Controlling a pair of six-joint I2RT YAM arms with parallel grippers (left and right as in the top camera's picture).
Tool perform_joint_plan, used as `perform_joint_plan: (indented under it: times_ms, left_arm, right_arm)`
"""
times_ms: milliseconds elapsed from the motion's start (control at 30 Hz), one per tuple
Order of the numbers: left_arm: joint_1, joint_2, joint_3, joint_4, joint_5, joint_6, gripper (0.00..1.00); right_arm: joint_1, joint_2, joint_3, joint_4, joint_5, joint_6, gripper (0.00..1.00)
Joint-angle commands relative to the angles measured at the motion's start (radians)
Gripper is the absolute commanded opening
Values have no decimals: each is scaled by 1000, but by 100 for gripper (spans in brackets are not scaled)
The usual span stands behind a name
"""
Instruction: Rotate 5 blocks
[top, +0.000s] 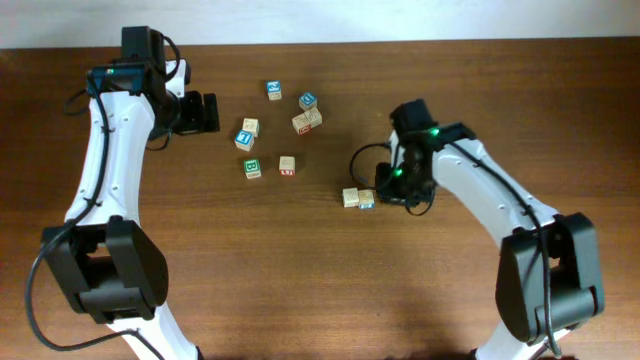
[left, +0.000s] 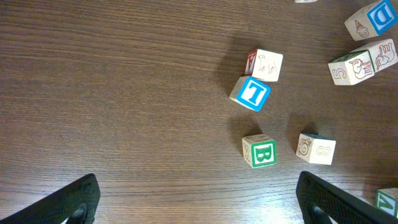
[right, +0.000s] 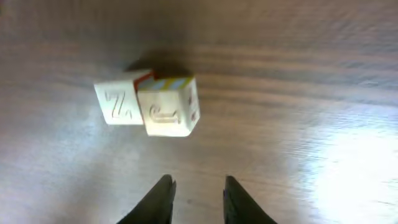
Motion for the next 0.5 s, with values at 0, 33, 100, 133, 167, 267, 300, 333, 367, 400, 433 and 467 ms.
perform_joint_plan:
  times_ms: [0,33,100,133,167,267,300,333,367,400,433,467]
  left_arm:
    - [0,9,15,-2,-4,-13,99]
    - [0,9,15,-2,-4,-13,99]
    - [0,9,15,-2,-4,-13,99]
    - [0,9,15,-2,-4,-13,99]
    - [0,9,15,-2,-4,-13,99]
    - [0,9,15,-2,-4,-13,99]
    - [0,9,15,-2,-4,-13,99]
    - [0,9,15,-2,-4,-13,99]
    - [0,9,15,-2,-4,-13,99]
    - [0,9,15,-2,-4,-13,99]
    - [0,9,15,-2,-4,-13,99]
    - [0,9,15,-2,-4,-13,99]
  right_arm:
    - [76,1,-61,19,78,10,26]
    - [85,2,-73,32,82,10,26]
    - [94,14,-94,61,101,11,26]
    - [95,29,-99,72,116,10,26]
    - [95,39,-100,84,116,10,26]
    - [95,66,-101,124,98,-21,26]
    - [95,68,-101,125,95,-21,27]
    - [95,71,-101,132,95,-21,27]
    - [95,79,-101,147,96,-21,27]
    - [95,83,-101,154,96,-25,27]
    - [95,87,-101,166,96,-34,27]
    - [95,90,-101,172,96,-36,27]
